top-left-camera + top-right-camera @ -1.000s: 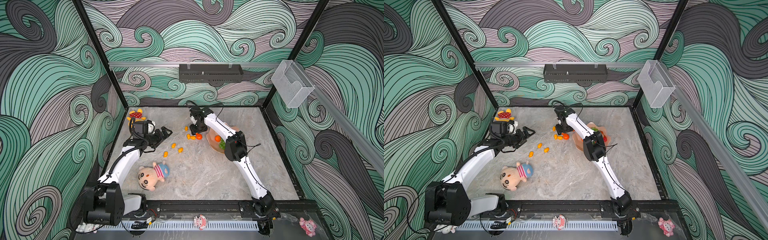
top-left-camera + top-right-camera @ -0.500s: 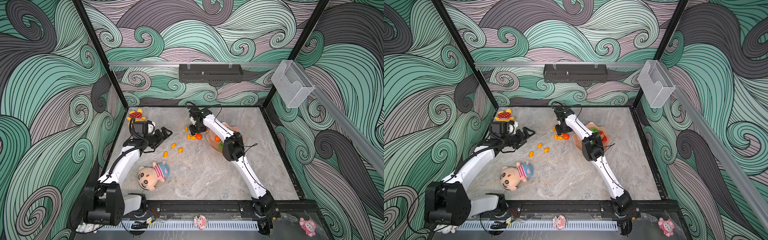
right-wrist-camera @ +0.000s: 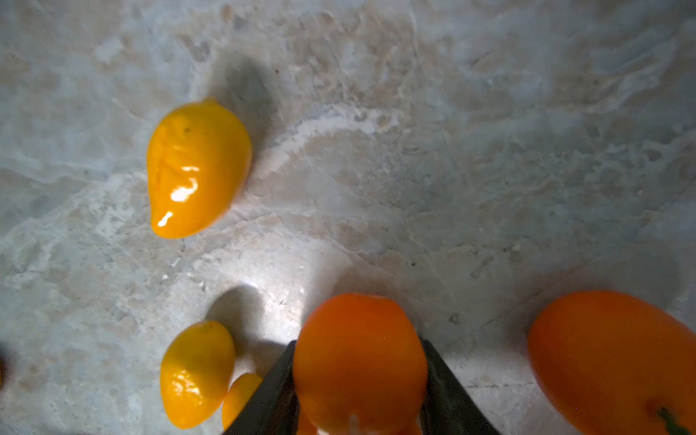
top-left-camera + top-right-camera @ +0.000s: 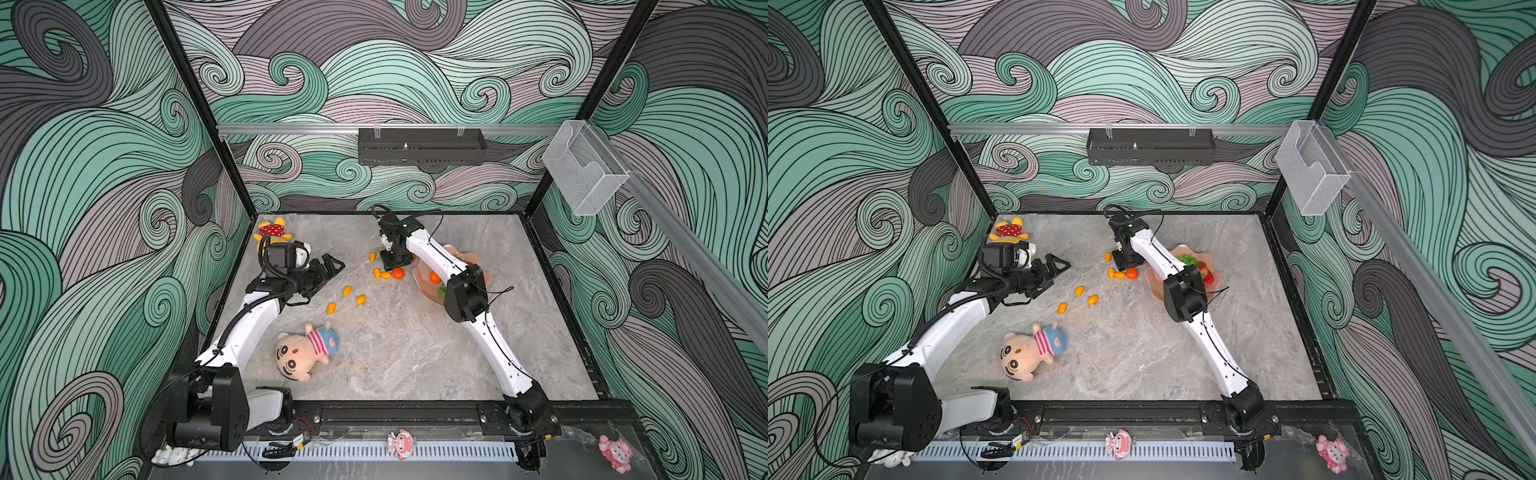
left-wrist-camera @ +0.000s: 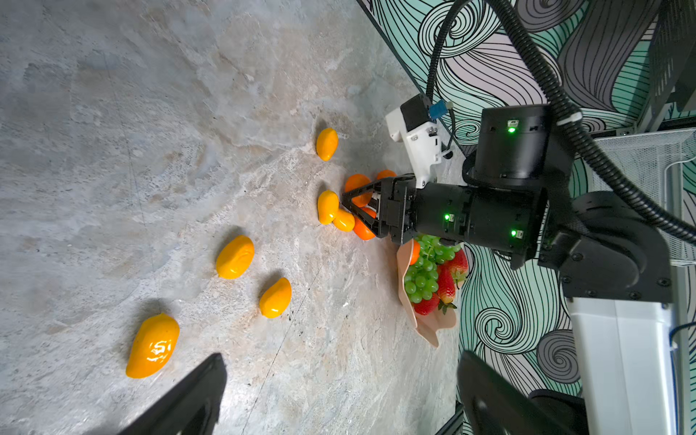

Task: Arrange fruit in a fruit bowl
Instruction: Pick up the fruit from the top-center of the table.

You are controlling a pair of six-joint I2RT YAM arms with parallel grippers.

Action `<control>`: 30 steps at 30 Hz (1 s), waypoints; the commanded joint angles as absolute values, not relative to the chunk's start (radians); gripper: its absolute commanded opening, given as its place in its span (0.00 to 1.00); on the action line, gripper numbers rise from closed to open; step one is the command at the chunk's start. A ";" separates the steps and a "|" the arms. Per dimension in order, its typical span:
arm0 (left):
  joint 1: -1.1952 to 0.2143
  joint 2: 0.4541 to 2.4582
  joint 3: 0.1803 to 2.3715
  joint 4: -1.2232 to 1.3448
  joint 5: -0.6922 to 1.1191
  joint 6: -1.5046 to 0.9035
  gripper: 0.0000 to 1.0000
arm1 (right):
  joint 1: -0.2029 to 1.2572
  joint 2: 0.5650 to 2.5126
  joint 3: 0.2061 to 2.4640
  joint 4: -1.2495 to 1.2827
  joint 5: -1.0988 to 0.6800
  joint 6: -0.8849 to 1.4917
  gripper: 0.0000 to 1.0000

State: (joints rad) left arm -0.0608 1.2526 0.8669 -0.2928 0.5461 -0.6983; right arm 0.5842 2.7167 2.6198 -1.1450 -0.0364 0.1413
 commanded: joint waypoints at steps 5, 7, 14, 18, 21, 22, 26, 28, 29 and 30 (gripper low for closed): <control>-0.054 1.222 0.876 -0.289 0.568 -0.689 0.99 | 0.581 2.709 2.645 -1.165 -0.047 0.147 0.44; -0.054 1.217 0.874 -0.290 0.570 -0.678 0.98 | 0.580 2.698 2.644 -1.167 -0.041 0.146 0.43; -0.062 1.203 0.857 -0.268 0.581 -0.689 0.99 | 0.580 2.621 2.618 -1.168 -0.041 0.144 0.42; -0.079 1.202 0.857 -0.259 0.583 -0.695 0.98 | 0.584 2.566 2.578 -1.167 -0.044 0.144 0.41; -0.094 1.203 0.856 -0.255 0.580 -0.698 0.98 | 0.584 2.532 2.550 -1.166 -0.050 0.149 0.40; -0.099 1.204 0.857 -0.252 0.578 -0.699 0.99 | 0.584 2.522 2.542 -1.166 -0.052 0.150 0.40; -0.136 1.218 0.860 -0.223 0.564 -0.715 0.99 | 0.584 2.465 2.486 -1.165 -0.054 0.156 0.40; -0.162 1.237 0.871 -0.206 0.554 -0.725 0.99 | 0.584 2.425 2.437 -1.157 -0.055 0.158 0.40; -0.174 1.248 0.878 -0.196 0.550 -0.728 0.99 | 0.584 2.404 2.408 -1.150 -0.053 0.158 0.40; -0.189 1.264 0.888 -0.187 0.544 -0.732 0.98 | 0.583 2.372 2.367 -1.133 -0.051 0.158 0.40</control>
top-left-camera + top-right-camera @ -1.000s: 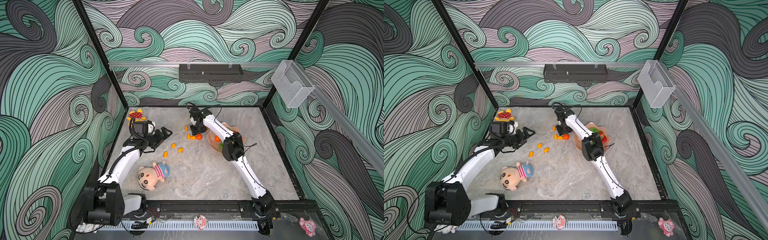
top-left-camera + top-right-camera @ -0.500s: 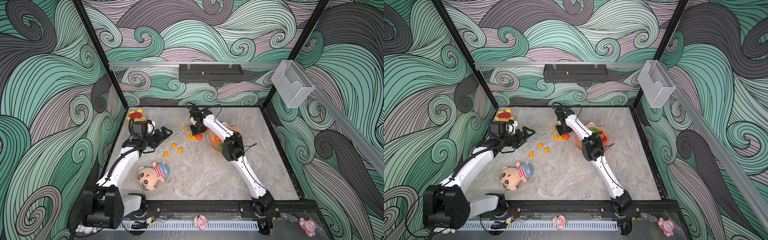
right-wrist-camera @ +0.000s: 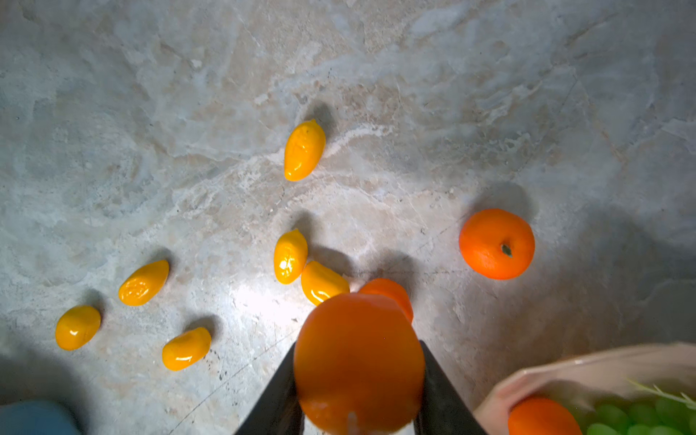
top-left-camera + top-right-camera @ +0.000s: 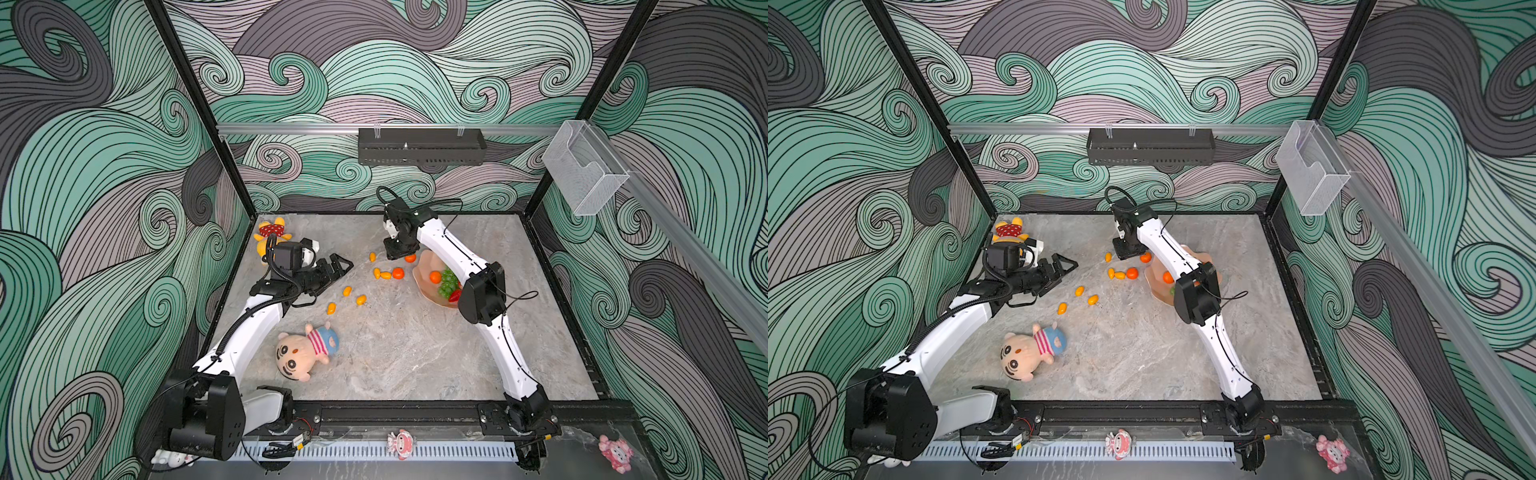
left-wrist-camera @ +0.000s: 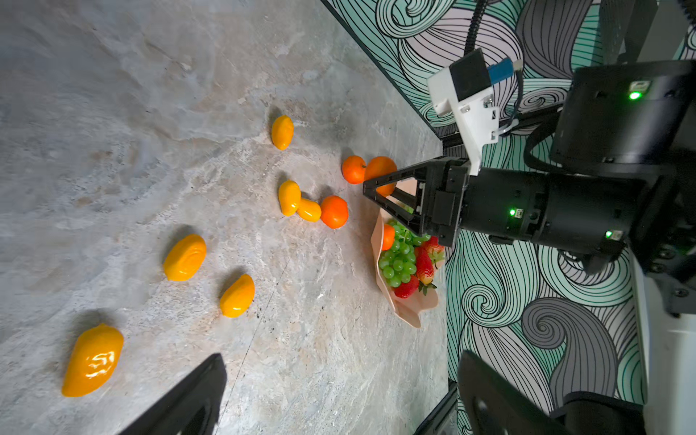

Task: Arrange fruit in a fruit bowl
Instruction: Pick up the fruit from the top-center of the table, then place the fruit in the fruit bowl.

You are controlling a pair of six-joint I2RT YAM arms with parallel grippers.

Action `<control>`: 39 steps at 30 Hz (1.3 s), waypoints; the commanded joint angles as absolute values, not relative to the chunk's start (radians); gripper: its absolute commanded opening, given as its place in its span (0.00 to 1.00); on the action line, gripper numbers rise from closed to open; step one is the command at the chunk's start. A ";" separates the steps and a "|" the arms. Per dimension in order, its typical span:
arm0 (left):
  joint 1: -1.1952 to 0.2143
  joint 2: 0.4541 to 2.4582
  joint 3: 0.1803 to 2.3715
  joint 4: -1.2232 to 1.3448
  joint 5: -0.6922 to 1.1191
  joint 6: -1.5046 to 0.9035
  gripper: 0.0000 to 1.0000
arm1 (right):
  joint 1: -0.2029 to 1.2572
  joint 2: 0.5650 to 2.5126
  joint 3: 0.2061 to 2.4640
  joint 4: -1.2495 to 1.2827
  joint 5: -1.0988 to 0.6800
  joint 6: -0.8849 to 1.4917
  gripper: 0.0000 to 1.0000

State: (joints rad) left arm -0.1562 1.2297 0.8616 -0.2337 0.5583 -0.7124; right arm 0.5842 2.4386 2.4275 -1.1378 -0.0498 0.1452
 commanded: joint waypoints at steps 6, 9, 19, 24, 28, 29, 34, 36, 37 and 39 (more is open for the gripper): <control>-0.291 1.358 0.969 -0.156 0.476 -0.747 0.98 | 0.565 2.199 2.125 -1.049 -0.031 0.165 0.40; -0.339 1.409 1.012 -0.143 0.457 -0.748 0.99 | 0.543 2.127 2.009 -1.001 -0.029 0.176 0.40; -0.470 1.588 1.136 -0.099 0.394 -0.762 0.99 | 0.444 2.060 1.807 -0.920 -0.014 0.195 0.40; -0.529 1.662 1.202 -0.107 0.354 -0.742 0.99 | 0.415 2.095 1.807 -0.910 0.013 0.203 0.40; -0.564 1.705 1.237 -0.116 0.329 -0.719 0.99 | 0.402 2.130 1.826 -0.905 0.037 0.210 0.41; -0.572 1.715 1.243 -0.115 0.326 -0.717 0.99 | 0.400 2.143 1.837 -0.906 0.043 0.209 0.41; -0.608 1.744 1.262 -0.116 0.311 -0.704 0.99 | 0.392 2.191 1.892 -0.931 0.093 0.210 0.41; -0.620 1.748 1.264 -0.122 0.295 -0.694 0.99 | 0.386 2.205 1.904 -0.938 0.111 0.212 0.41; -0.625 1.749 1.263 -0.123 0.292 -0.693 0.99 | 0.385 2.211 1.910 -0.944 0.113 0.212 0.41; -0.630 1.749 1.263 -0.120 0.290 -0.692 0.99 | 0.384 2.229 1.925 -0.960 0.129 0.213 0.42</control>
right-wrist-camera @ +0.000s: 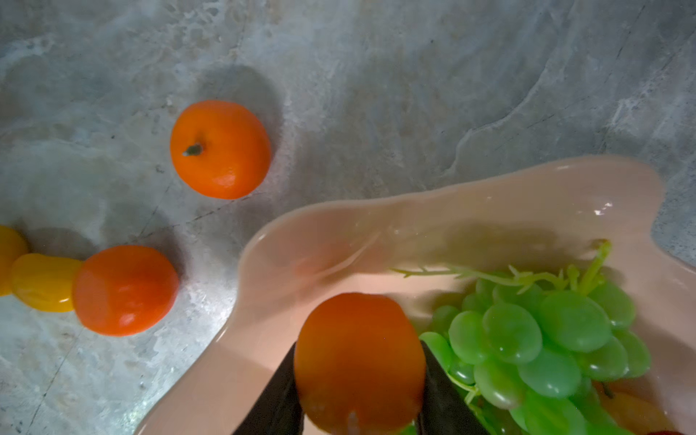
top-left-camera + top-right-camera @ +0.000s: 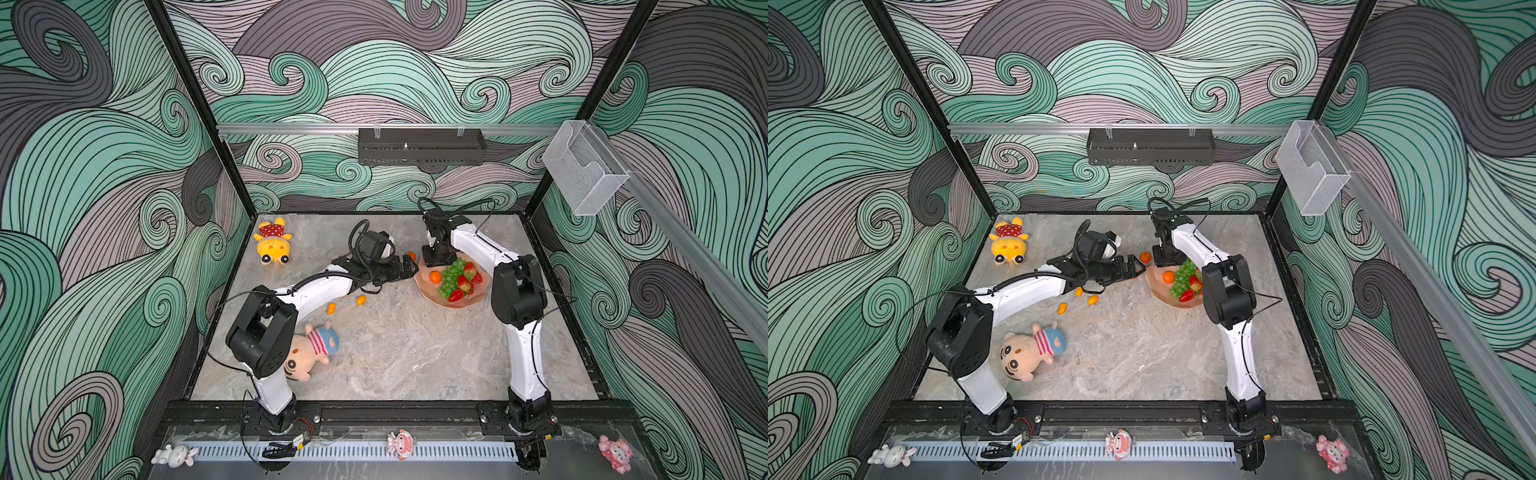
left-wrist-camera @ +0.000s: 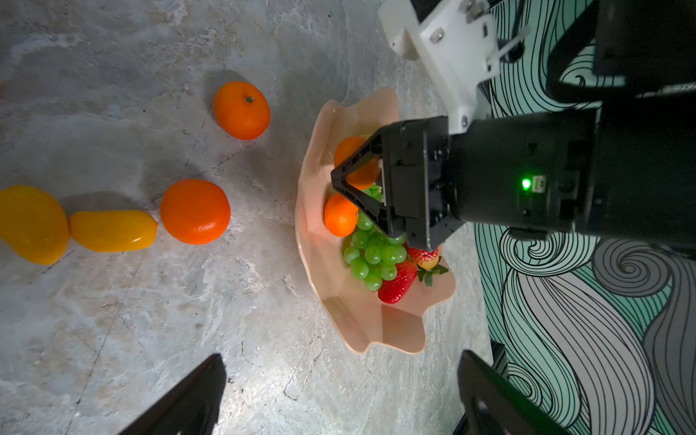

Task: Arrange fruit in a fruit bowl
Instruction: Place the fruit in the fruit bowl.

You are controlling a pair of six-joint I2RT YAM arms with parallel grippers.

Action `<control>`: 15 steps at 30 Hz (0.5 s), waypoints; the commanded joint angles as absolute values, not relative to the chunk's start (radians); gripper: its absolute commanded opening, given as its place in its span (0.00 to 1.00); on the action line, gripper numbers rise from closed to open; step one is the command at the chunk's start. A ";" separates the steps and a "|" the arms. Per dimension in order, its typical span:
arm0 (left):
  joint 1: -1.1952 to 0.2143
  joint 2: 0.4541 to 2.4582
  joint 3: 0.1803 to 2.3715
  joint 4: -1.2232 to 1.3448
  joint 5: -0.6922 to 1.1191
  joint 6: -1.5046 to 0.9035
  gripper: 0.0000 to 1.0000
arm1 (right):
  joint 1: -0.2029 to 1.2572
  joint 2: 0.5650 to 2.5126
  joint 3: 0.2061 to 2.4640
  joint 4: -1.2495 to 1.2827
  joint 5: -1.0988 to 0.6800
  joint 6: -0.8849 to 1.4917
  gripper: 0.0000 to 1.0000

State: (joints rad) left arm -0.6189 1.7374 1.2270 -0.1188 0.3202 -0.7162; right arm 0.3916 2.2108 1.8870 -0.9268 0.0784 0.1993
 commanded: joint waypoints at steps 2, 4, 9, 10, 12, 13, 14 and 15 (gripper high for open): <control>-0.635 1.747 1.260 -0.118 0.283 -0.689 0.99 | 0.382 2.238 1.930 -0.966 0.138 0.215 0.43; -0.638 1.745 1.256 -0.119 0.272 -0.686 0.99 | 0.380 2.242 1.931 -0.967 0.126 0.218 0.45; -0.638 1.733 1.247 -0.126 0.252 -0.673 0.99 | 0.380 2.240 1.931 -0.966 0.114 0.221 0.50; -0.638 1.731 1.246 -0.126 0.250 -0.672 0.99 | 0.379 2.240 1.931 -0.967 0.113 0.221 0.51; -0.638 1.726 1.244 -0.131 0.249 -0.671 0.99 | 0.379 2.235 1.931 -0.967 0.109 0.220 0.51; -0.638 1.724 1.244 -0.133 0.247 -0.669 0.99 | 0.380 2.233 1.931 -0.967 0.107 0.221 0.52; -0.638 1.723 1.244 -0.137 0.244 -0.667 0.99 | 0.379 2.229 1.931 -0.968 0.104 0.221 0.52; -0.638 1.719 1.243 -0.141 0.242 -0.664 0.98 | 0.380 2.225 1.929 -0.967 0.100 0.222 0.52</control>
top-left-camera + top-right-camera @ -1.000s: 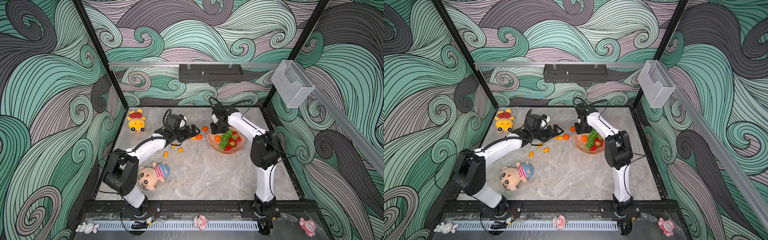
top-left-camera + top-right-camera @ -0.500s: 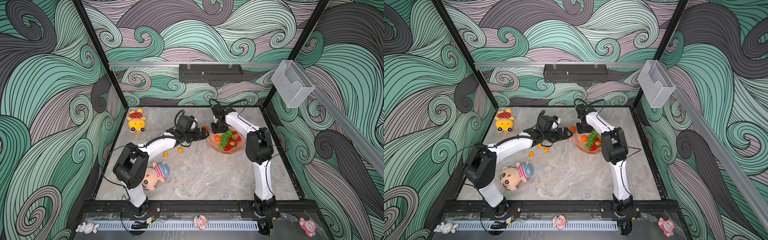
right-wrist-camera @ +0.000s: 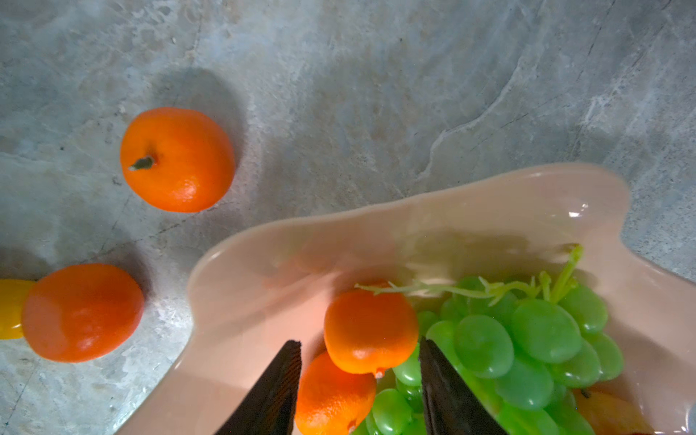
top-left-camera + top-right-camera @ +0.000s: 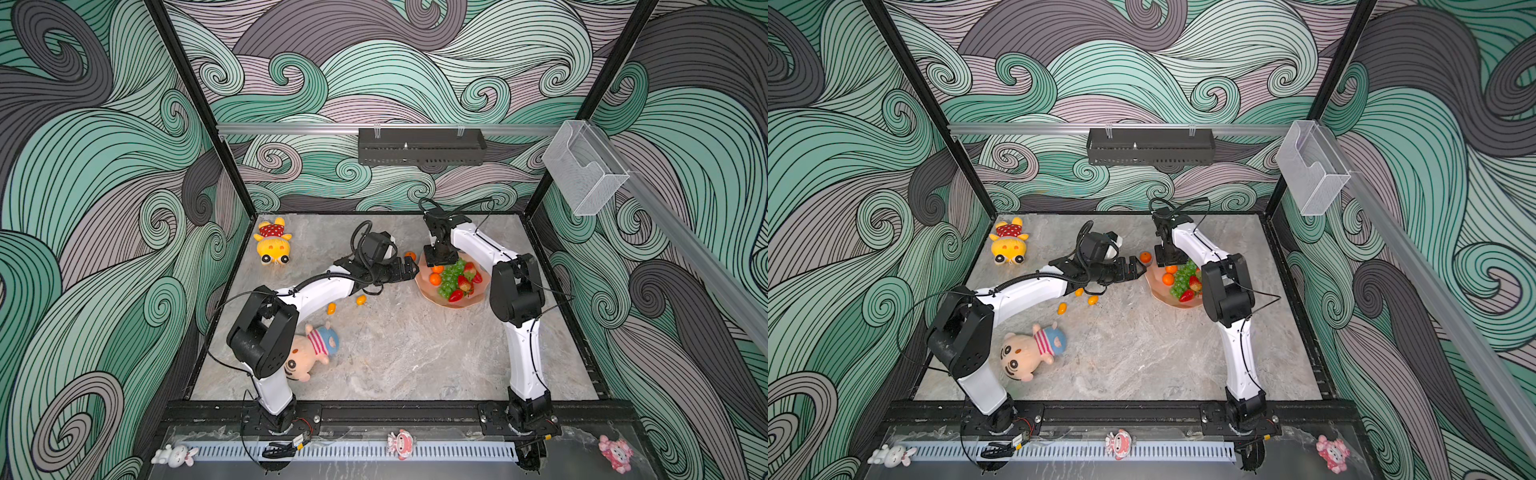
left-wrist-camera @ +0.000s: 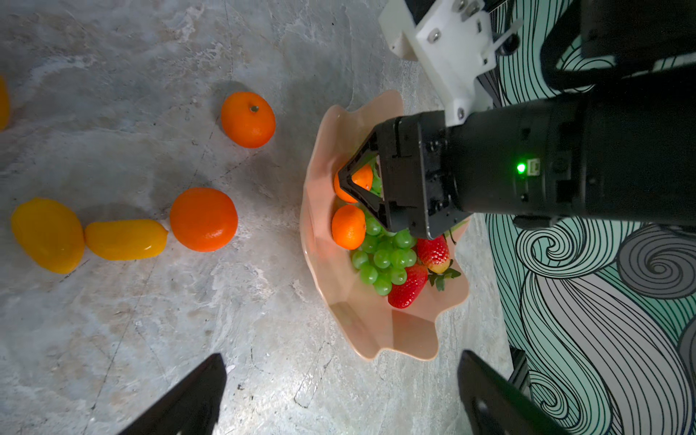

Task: Arrange fruit in a fruit bowl
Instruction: Place the fruit in the fruit bowl, then pick up the fruit from the top-center of the table.

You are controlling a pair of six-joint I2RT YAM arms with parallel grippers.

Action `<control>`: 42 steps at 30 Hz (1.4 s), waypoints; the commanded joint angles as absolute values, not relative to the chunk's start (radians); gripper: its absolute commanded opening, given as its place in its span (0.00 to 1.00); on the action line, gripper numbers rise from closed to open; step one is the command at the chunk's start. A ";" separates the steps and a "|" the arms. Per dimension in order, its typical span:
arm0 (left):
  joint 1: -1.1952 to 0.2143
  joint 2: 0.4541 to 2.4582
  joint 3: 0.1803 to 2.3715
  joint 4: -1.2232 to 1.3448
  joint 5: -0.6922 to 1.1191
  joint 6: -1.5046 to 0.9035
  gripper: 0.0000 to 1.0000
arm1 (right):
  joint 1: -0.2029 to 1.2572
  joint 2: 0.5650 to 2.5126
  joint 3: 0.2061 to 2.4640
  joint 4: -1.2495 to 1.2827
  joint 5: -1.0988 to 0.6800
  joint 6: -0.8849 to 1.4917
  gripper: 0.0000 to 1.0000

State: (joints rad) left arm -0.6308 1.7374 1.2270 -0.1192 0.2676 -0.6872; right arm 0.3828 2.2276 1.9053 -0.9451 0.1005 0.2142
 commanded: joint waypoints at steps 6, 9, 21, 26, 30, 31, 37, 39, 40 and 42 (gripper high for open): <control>-0.638 1.658 1.206 -0.157 0.218 -0.655 0.99 | 0.380 2.154 1.892 -0.953 0.093 0.222 0.50; -0.637 1.592 1.160 -0.165 0.190 -0.663 0.99 | 0.383 2.081 1.818 -0.888 0.047 0.219 0.50; -0.635 1.228 0.947 -0.324 -0.045 -0.700 0.99 | 0.452 1.788 1.513 -0.598 0.001 0.249 0.50; -0.634 1.091 0.839 -0.326 -0.145 -0.734 0.99 | 0.478 1.731 1.458 -0.528 -0.081 0.222 0.53; -0.626 1.002 0.792 -0.354 -0.212 -0.713 0.99 | 0.526 1.736 1.466 -0.542 -0.064 0.161 0.52; -0.619 0.987 0.792 -0.376 -0.221 -0.712 0.99 | 0.539 1.742 1.472 -0.546 -0.073 0.148 0.52; -0.548 0.944 0.777 -0.407 -0.163 -0.711 0.99 | 0.604 1.825 1.562 -0.651 -0.170 0.066 0.53; -0.515 0.948 0.778 -0.408 -0.111 -0.716 0.99 | 0.610 1.857 1.591 -0.674 -0.217 0.045 0.53; -0.496 0.952 0.780 -0.411 -0.086 -0.716 0.99 | 0.617 1.871 1.604 -0.684 -0.239 0.028 0.51; -0.464 0.959 0.782 -0.418 -0.047 -0.720 0.98 | 0.630 1.904 1.638 -0.714 -0.230 0.010 0.50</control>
